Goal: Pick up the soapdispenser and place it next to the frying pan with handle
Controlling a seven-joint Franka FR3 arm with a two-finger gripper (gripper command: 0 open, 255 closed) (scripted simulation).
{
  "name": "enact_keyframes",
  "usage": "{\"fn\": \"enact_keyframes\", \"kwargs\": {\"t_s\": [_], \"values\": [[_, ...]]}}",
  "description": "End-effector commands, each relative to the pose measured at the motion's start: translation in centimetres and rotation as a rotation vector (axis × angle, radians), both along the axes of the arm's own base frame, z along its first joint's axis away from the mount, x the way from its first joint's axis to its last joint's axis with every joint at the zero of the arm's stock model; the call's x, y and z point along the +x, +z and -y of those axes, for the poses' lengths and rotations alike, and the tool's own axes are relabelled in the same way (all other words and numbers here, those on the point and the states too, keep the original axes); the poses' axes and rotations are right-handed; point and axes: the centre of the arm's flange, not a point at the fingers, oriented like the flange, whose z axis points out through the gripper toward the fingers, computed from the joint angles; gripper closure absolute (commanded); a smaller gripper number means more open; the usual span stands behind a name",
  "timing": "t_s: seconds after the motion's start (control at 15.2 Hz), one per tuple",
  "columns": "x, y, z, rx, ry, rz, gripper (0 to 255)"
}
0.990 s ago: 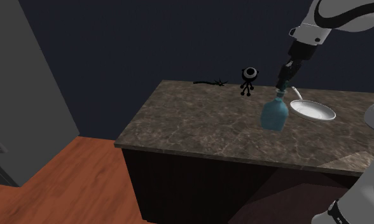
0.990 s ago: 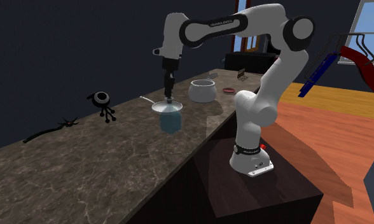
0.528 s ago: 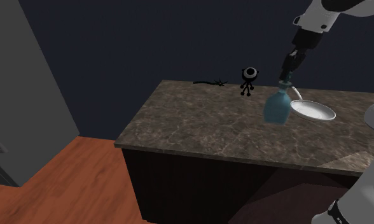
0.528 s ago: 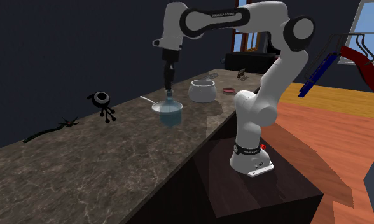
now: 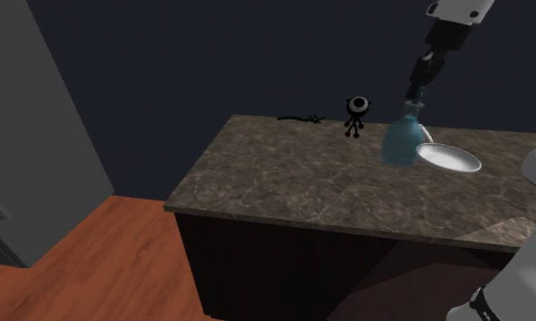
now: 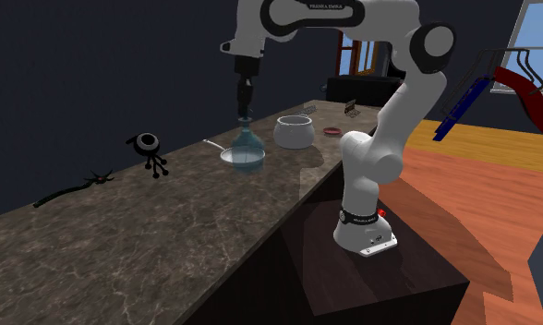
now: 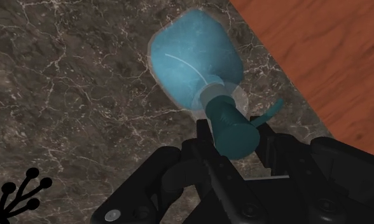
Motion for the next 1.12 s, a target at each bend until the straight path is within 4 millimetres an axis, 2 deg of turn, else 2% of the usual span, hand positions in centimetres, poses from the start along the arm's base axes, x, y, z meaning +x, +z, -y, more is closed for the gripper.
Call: {"fn": "enact_keyframes", "kwargs": {"t_s": [0.0, 1.06], "values": [[0.1, 1.0, -0.1, 0.000, 0.000, 0.000, 255], [0.1, 9.5, -0.1, 0.000, 0.000, 0.000, 255]]}}
